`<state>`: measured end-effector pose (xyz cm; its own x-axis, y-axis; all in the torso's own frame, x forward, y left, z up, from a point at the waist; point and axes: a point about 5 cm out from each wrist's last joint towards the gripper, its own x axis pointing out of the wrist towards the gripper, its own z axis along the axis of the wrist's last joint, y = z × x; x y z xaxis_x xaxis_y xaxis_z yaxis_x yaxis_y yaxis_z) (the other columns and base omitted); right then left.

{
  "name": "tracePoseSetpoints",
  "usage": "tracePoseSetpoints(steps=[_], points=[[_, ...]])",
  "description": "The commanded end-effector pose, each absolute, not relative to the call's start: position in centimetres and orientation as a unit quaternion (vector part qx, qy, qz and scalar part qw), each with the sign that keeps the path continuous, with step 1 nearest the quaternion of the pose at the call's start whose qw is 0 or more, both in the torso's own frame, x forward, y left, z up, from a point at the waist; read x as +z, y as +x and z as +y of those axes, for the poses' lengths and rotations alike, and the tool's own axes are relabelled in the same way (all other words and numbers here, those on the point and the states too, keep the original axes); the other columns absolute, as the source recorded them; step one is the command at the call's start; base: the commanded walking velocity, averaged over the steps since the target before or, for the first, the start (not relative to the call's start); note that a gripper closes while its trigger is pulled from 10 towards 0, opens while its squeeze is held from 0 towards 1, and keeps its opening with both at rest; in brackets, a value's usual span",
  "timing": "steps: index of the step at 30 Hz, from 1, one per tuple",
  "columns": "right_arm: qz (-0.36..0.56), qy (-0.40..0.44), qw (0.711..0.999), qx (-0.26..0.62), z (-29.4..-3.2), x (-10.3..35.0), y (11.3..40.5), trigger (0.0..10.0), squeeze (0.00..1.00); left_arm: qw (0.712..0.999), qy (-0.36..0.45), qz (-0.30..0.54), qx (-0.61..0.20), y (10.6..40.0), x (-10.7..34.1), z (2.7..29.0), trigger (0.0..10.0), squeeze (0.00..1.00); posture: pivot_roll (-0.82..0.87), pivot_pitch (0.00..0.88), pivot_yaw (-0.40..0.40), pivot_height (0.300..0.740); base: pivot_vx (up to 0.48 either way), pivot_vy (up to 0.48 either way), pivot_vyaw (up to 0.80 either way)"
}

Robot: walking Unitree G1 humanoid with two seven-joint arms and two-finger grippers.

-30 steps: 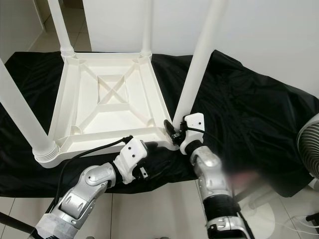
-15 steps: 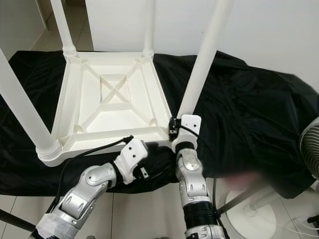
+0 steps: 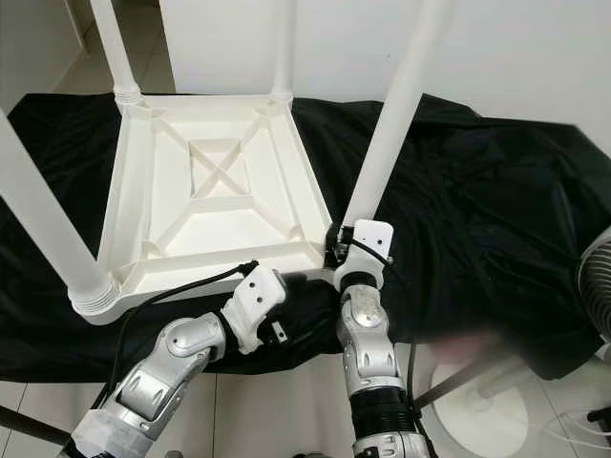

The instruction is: Building children table

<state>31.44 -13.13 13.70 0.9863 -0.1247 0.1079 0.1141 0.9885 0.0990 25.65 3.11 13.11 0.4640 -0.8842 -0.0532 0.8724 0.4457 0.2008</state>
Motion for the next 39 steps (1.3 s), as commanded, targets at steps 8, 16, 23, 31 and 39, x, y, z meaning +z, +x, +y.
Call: tracePoseSetpoints(steps=[8,16,23,31,39], points=[[-0.06,0.032,0.998,0.005,-15.0,13.3,30.9,10.0,0.0,0.853,0.098,-0.028,-0.512,25.5,13.0,2.9,10.0,0.0,-0.05,0.073,-0.067,0.74,0.0,0.0,0.0],[-0.064,-0.022,0.987,0.147,-17.5,14.2,31.6,10.0,0.0,0.851,0.1,-0.03,-0.515,25.7,13.1,2.8,10.0,0.0,-0.06,0.069,-0.062,0.74,0.0,0.0,0.0],[-0.055,-0.047,0.976,0.206,-17.9,14.5,32.3,10.0,0.0,0.85,0.102,-0.031,-0.516,25.8,13.2,2.8,10.0,0.0,-0.06,0.063,-0.057,0.74,0.0,0.0,0.0],[-0.025,-0.068,0.952,0.298,-17.0,13.8,32.9,7.8,0.0,0.848,0.102,-0.029,-0.52,25.7,13.2,2.8,10.0,0.0,-0.05,0.061,-0.056,0.74,0.0,0.0,0.0],[-0.018,-0.071,0.946,0.316,-16.6,13.2,33.1,0.0,0.0,0.84,0.096,-0.017,-0.534,25.0,12.9,2.5,10.0,0.0,-0.04,0.063,-0.056,0.74,0.0,0.0,0.0]])
